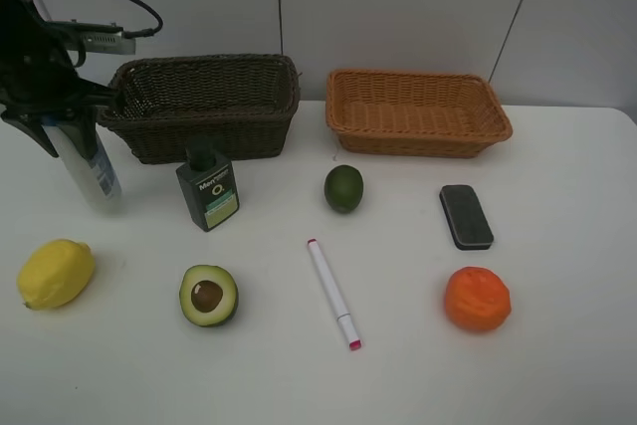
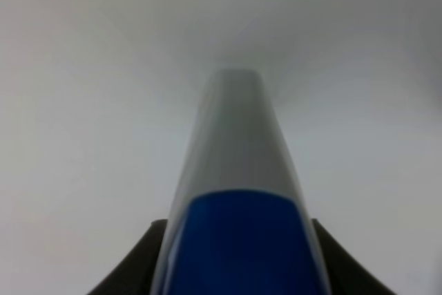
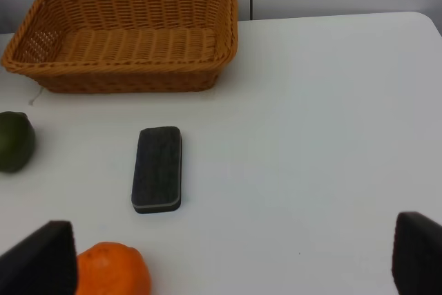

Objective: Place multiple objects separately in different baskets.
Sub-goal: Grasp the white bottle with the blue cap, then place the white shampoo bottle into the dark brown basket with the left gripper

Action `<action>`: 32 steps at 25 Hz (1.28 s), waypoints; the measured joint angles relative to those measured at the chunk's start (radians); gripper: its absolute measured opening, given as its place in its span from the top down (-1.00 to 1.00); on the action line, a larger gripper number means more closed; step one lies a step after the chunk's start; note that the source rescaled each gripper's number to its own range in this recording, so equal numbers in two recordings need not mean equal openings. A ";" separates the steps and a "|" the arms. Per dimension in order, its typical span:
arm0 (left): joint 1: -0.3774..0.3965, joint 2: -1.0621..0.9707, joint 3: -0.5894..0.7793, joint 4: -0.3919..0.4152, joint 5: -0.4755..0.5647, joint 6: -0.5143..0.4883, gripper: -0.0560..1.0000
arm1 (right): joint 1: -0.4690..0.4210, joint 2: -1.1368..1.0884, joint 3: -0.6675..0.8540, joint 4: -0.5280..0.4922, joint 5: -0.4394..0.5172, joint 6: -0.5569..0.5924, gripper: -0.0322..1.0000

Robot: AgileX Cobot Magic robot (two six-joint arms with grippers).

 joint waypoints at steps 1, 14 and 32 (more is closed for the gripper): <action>0.000 -0.021 -0.037 -0.014 0.025 -0.002 0.89 | 0.000 0.000 0.000 0.000 0.000 0.000 -1.00; 0.000 0.153 -0.535 -0.092 0.001 -0.023 0.89 | 0.000 0.000 0.000 0.000 0.000 0.000 -1.00; 0.000 0.421 -0.670 -0.084 -0.030 -0.091 -0.98 | 0.000 0.000 0.000 0.000 0.000 0.000 -1.00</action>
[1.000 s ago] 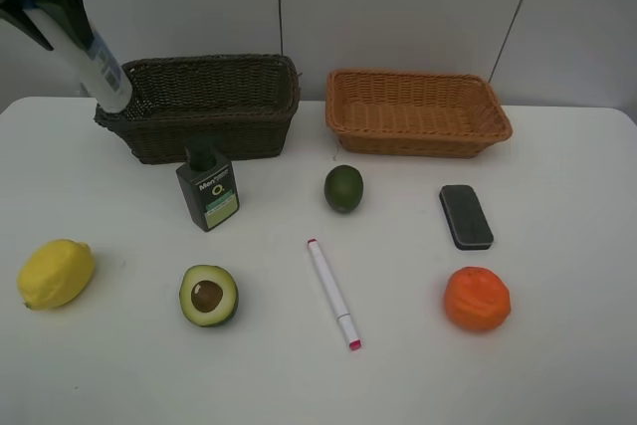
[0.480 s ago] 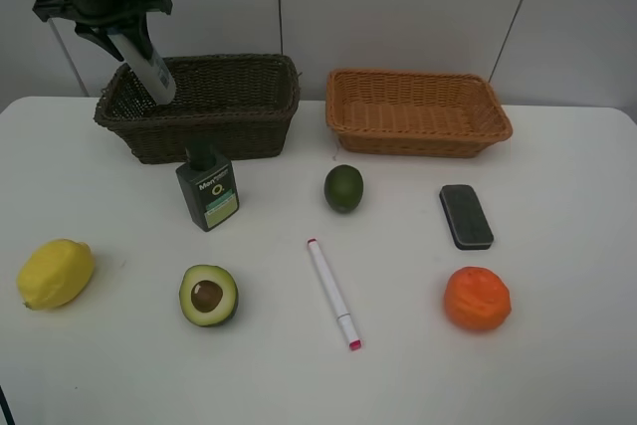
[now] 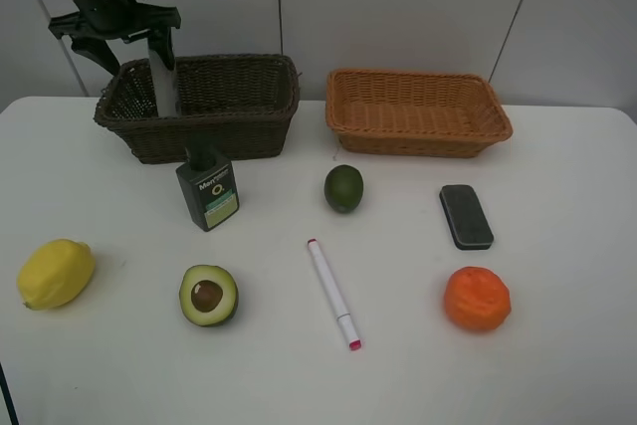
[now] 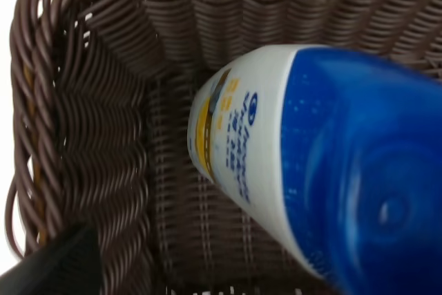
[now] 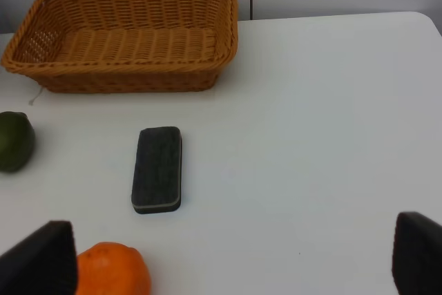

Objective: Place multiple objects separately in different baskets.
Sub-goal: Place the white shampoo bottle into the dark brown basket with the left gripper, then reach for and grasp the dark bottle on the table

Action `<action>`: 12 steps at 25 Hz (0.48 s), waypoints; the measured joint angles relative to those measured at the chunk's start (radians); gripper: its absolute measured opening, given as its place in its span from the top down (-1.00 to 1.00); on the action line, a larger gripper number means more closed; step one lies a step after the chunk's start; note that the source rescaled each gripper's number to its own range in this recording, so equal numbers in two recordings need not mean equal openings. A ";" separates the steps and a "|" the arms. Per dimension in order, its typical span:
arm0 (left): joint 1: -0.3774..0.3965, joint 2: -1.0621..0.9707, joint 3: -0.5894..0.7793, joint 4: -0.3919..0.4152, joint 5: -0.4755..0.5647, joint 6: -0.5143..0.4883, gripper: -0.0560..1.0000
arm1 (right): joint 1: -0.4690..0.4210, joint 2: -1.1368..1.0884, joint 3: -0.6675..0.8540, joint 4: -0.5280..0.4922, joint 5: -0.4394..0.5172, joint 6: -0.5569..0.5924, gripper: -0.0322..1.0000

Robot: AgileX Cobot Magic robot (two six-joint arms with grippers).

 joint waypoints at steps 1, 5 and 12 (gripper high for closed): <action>0.000 0.000 -0.032 -0.006 0.033 -0.003 -0.99 | 0.000 0.000 0.000 0.000 0.000 0.000 -1.00; -0.001 -0.005 -0.186 -0.041 0.160 -0.002 -0.99 | 0.000 0.000 0.000 0.000 0.000 0.000 -1.00; -0.066 -0.179 -0.098 -0.072 0.167 0.047 -0.99 | 0.000 0.000 0.000 0.000 0.000 0.000 -1.00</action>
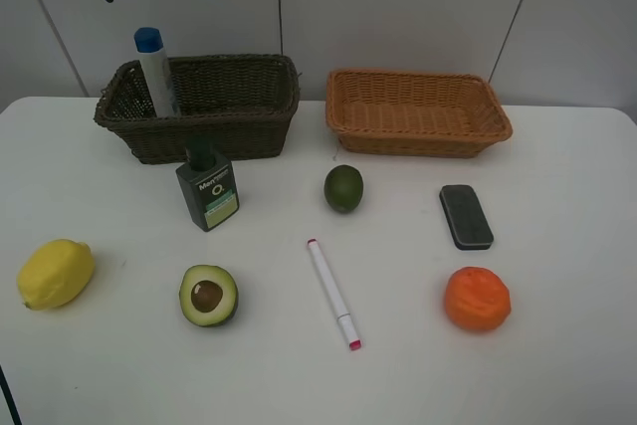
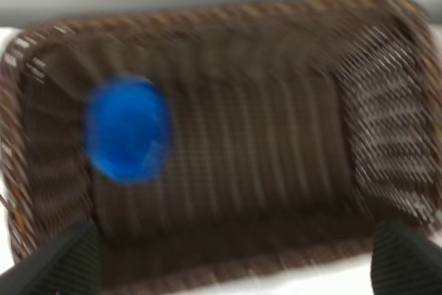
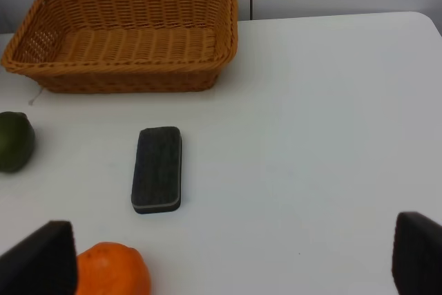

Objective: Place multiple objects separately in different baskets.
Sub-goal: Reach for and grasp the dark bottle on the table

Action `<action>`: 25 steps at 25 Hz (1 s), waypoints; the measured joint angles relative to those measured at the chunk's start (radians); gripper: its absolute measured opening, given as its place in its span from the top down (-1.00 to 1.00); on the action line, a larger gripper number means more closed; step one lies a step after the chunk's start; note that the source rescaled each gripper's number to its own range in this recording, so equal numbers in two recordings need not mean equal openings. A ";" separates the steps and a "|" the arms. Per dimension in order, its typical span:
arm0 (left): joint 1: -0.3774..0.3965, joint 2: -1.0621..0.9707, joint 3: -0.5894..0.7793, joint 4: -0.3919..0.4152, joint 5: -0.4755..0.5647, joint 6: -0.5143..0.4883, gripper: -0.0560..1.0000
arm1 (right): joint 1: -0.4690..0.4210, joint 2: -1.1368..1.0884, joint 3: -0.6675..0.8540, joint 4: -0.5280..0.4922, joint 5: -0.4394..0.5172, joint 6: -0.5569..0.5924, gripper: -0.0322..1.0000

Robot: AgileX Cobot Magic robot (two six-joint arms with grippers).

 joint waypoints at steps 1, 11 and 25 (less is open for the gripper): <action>-0.023 -0.051 0.053 -0.003 0.000 0.019 -0.99 | 0.000 0.000 0.000 0.000 0.000 0.000 -1.00; -0.227 -0.394 0.601 0.017 -0.003 0.165 -0.99 | 0.000 0.000 0.000 0.000 0.000 0.000 -1.00; -0.233 -0.230 0.732 -0.002 -0.137 0.262 -0.99 | 0.000 0.000 0.000 0.000 0.000 0.000 -1.00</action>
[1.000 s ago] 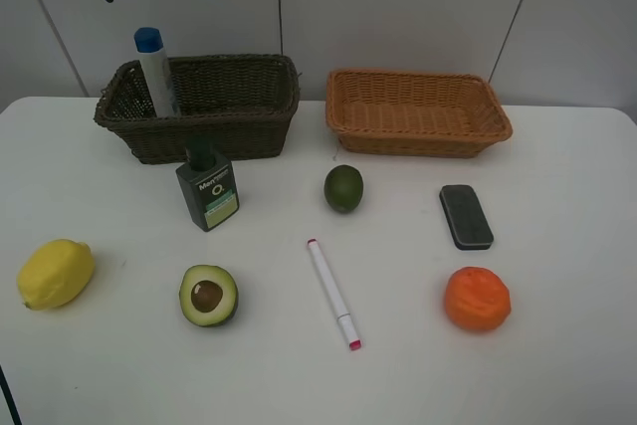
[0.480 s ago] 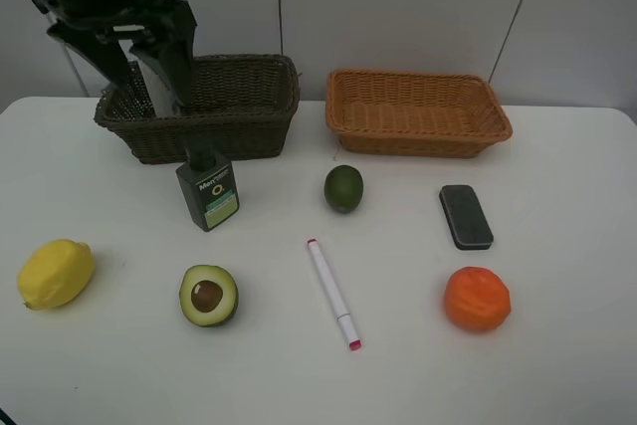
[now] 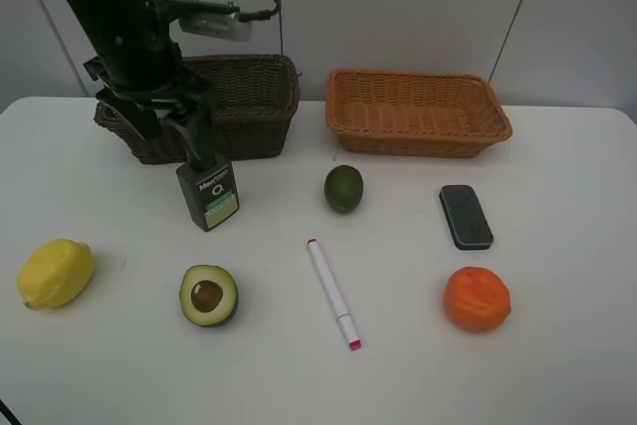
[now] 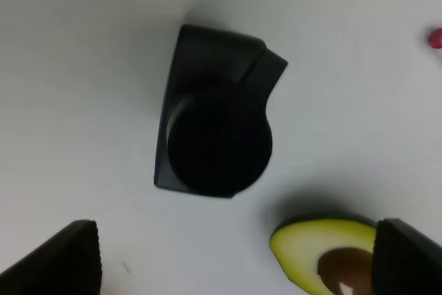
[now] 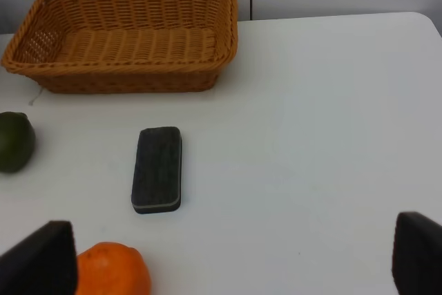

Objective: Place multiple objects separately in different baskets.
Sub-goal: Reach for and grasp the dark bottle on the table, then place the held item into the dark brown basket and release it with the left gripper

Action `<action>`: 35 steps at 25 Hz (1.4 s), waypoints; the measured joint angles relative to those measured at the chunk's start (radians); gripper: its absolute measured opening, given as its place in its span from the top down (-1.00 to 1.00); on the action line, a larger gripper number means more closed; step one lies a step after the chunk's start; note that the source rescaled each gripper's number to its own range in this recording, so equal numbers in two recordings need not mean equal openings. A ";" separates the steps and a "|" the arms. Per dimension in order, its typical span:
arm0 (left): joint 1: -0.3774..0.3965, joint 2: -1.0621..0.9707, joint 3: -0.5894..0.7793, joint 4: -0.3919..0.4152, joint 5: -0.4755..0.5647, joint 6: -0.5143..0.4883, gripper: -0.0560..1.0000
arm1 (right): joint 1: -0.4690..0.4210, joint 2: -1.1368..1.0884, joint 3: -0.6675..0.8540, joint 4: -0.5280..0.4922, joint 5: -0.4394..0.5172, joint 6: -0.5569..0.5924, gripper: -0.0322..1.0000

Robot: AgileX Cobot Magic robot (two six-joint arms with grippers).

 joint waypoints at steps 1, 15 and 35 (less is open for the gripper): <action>0.000 0.019 0.000 -0.001 -0.016 0.006 -0.99 | 0.000 0.000 0.000 0.000 0.000 0.000 -1.00; 0.000 0.217 0.000 0.008 -0.170 0.062 -0.99 | 0.000 0.000 0.000 0.000 0.000 0.000 -1.00; 0.000 0.218 -0.431 0.007 0.134 -0.105 0.77 | 0.000 0.000 0.000 0.000 0.000 0.000 -1.00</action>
